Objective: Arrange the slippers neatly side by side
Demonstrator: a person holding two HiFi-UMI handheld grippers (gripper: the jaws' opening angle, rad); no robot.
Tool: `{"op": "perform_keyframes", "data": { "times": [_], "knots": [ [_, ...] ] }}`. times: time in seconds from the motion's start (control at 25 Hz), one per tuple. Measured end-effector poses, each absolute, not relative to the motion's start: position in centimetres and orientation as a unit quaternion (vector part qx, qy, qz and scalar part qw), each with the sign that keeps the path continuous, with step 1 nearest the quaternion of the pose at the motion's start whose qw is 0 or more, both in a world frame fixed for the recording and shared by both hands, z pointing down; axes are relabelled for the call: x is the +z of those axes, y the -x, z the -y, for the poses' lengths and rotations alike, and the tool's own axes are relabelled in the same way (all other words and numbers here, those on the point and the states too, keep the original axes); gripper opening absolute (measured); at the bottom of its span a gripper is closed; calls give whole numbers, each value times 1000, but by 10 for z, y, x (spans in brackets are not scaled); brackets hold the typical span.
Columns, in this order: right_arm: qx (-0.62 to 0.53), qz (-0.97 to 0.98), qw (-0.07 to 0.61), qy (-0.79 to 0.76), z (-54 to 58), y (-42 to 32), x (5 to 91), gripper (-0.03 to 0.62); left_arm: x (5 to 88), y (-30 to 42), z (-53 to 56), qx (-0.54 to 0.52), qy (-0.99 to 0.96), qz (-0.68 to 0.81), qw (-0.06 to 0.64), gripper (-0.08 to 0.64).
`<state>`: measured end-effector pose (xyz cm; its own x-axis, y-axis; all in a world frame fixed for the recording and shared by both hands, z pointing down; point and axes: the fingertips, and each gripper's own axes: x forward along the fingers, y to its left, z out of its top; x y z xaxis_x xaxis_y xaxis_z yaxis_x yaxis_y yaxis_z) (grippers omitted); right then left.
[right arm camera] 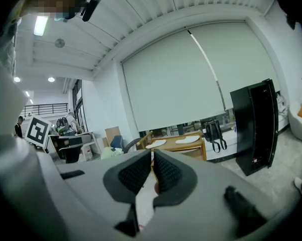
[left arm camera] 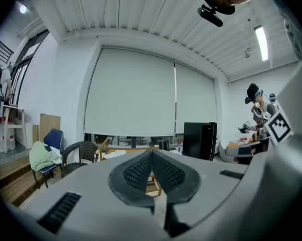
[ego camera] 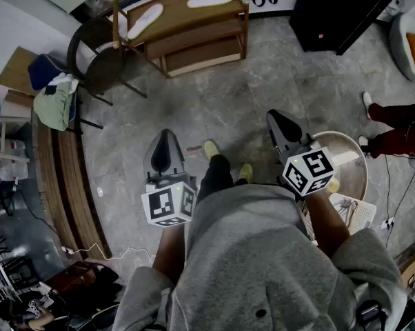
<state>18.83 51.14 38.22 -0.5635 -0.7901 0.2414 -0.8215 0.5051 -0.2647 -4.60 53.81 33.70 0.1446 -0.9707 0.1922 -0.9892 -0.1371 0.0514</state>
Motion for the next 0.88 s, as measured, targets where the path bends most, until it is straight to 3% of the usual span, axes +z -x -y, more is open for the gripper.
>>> {"op": "perform_keyframes", "data": {
  "times": [0.88],
  "knots": [
    [202, 866, 21, -457, -507, -190, 385, 32, 340, 28, -534, 55, -769, 628, 105, 15]
  ]
}}
